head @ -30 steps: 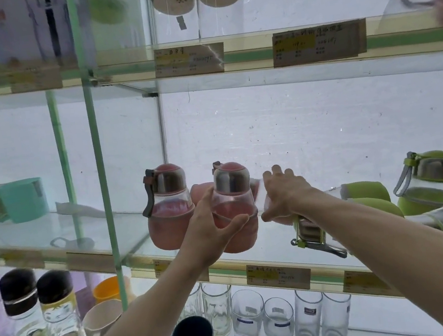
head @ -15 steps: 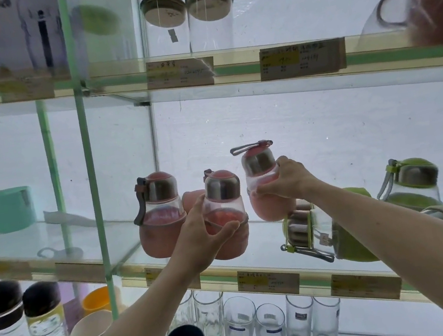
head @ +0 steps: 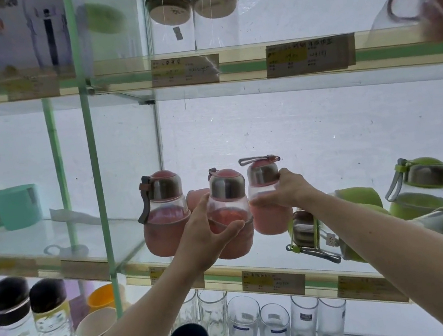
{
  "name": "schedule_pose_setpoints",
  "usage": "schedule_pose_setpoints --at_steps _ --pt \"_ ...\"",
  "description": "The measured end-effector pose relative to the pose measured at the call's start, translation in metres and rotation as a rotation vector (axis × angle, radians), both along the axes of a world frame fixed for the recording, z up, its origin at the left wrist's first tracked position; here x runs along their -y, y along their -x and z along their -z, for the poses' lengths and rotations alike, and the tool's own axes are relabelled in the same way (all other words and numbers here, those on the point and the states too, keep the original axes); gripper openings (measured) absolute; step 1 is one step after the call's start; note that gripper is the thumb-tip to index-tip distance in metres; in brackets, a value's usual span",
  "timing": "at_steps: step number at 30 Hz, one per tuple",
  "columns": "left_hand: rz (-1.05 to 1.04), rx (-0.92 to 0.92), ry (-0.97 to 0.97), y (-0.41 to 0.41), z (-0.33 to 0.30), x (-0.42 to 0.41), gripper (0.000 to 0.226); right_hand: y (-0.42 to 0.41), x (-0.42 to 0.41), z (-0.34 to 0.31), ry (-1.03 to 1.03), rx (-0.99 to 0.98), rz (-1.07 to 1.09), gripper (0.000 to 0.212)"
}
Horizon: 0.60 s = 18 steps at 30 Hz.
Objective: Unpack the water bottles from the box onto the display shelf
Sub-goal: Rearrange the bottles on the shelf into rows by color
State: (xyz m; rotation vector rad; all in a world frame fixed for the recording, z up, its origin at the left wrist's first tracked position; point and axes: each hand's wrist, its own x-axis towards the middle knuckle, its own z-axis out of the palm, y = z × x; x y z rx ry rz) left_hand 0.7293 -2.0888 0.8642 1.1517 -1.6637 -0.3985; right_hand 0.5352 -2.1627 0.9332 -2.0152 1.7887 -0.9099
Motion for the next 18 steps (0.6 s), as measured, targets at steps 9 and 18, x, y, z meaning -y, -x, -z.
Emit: schedule_pose_setpoints --at_steps 9,18 --pt "-0.027 0.022 0.011 0.012 -0.011 -0.008 0.073 0.02 -0.011 -0.016 -0.064 0.07 -0.005 0.065" --pt "0.023 0.032 -0.029 0.034 -0.01 -0.008 0.076 0.013 -0.057 -0.048 0.009 -0.364 0.008 0.107"
